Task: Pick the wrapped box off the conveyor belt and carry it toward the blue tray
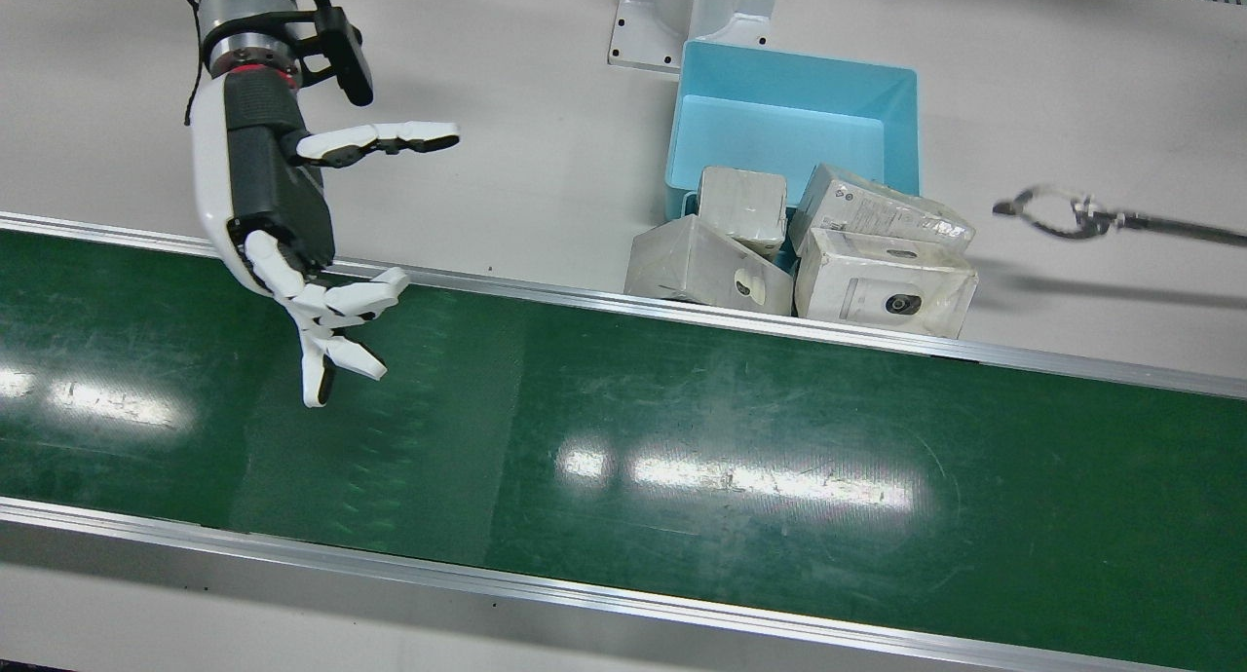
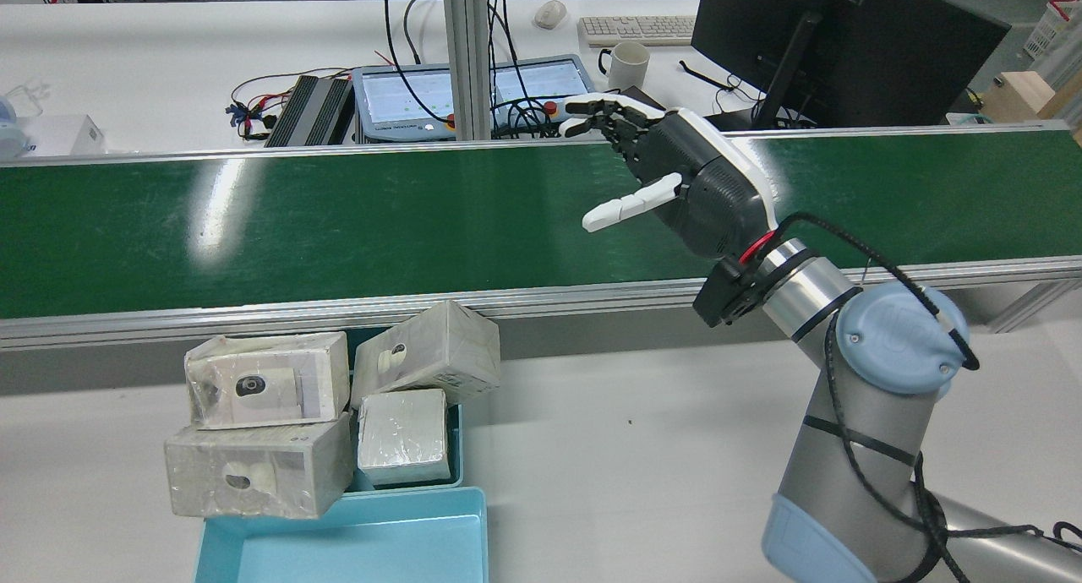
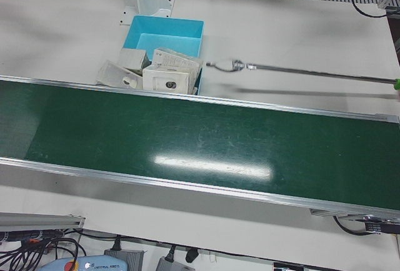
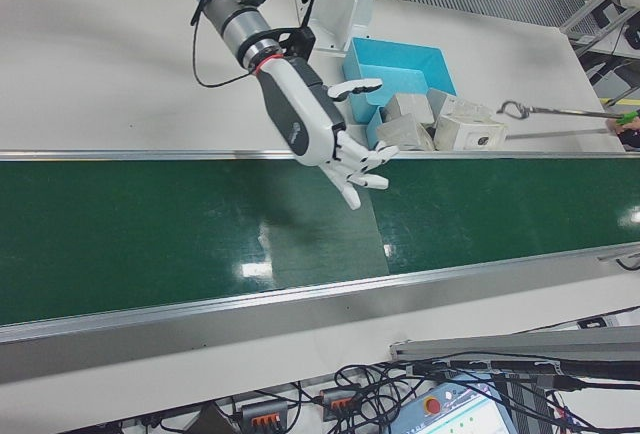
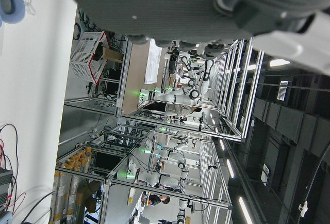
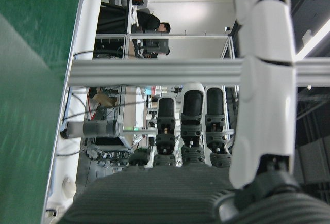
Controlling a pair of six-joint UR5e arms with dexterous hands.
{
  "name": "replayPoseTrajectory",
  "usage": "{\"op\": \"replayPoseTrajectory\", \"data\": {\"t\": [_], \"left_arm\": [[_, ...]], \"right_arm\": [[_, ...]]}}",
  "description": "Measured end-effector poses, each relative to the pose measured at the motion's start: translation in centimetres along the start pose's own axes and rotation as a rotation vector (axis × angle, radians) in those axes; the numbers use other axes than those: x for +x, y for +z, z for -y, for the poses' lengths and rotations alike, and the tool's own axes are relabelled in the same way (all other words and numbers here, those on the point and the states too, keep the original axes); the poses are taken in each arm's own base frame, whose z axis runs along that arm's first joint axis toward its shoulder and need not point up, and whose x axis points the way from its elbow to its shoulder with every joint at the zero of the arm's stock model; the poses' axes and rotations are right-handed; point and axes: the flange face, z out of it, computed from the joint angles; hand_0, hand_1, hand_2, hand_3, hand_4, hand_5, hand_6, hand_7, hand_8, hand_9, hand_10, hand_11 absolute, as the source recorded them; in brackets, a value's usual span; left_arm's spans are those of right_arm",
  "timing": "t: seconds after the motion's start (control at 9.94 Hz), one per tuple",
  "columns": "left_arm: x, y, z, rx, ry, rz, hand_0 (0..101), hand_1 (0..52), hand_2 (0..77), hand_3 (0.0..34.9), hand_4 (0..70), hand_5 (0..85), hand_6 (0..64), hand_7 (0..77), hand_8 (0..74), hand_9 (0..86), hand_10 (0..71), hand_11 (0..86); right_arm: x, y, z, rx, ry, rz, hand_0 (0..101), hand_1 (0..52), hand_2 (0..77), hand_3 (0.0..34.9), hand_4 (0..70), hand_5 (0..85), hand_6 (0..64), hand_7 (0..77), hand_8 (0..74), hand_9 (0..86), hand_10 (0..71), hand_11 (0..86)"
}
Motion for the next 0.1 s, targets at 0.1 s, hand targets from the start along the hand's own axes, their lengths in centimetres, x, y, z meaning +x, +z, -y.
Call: {"op": "replayPoseTrajectory", "data": {"t": [0.1], "left_arm": [[0.0,0.0,0.0,0.0,0.0,0.0,0,0.0,0.5,0.0,0.0,1.1,0.5,0.5,0.5,0.0,0.0,0.5]], "right_arm": [[-2.11,-0.03,2.7,0.048,0.021,0.016,48,8.7,13.1,0.0,21.8,41.5,32.7,58.9,28.9,32.7,7.1,0.5]]}}
